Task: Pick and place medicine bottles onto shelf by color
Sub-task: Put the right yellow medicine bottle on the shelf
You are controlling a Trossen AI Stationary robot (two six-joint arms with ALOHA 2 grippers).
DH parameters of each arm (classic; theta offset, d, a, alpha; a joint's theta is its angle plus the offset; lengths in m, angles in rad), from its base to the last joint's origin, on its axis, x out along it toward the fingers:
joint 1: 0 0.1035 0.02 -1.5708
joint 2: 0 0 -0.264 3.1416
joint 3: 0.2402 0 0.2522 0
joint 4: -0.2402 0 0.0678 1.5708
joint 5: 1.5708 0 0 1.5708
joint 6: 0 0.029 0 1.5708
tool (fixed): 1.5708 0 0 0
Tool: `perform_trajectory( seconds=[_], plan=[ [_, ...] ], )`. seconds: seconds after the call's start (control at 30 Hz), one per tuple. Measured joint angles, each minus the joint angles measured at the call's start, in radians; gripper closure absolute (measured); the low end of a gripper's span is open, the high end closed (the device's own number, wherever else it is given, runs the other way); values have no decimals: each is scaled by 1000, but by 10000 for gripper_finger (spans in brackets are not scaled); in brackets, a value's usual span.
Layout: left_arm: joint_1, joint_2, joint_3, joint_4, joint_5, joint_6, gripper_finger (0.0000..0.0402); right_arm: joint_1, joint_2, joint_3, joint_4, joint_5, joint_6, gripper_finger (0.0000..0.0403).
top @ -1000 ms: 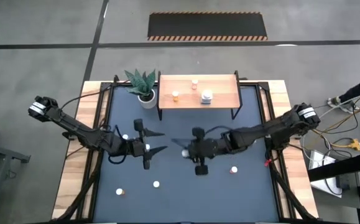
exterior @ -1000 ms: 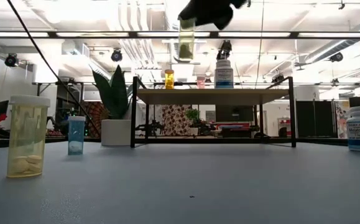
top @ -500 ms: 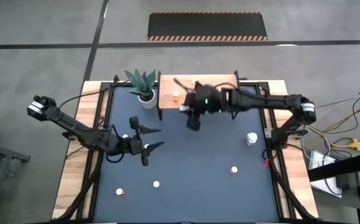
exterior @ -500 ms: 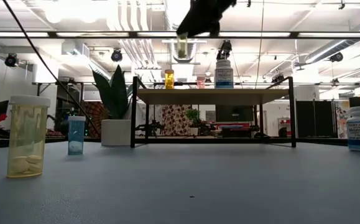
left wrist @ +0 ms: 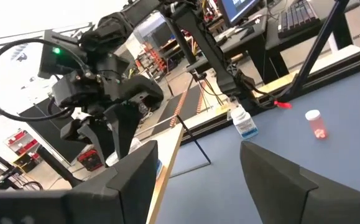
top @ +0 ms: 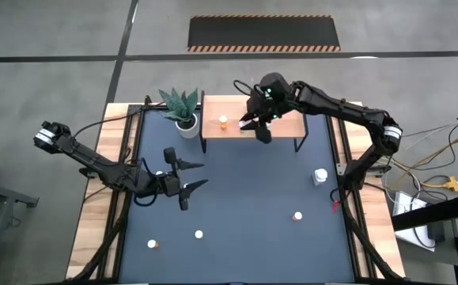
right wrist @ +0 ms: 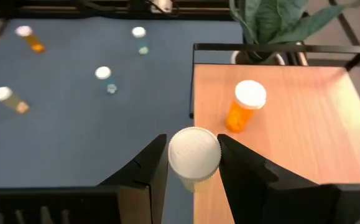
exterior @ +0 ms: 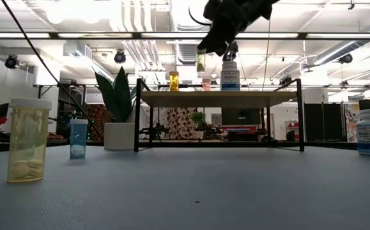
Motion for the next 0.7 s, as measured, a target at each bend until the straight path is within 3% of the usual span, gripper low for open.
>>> perform_trajectory(
  seconds=[0.27, 0.7],
  plan=[
    [0, 0, 0, 1, 0, 0, 190, -62, 1, -25, 25, 3, 66, 286],
    [0, 0, 0, 4, 0, -1, 190, -61, 1, -74, 23, 58, 45, 285]
  ],
)
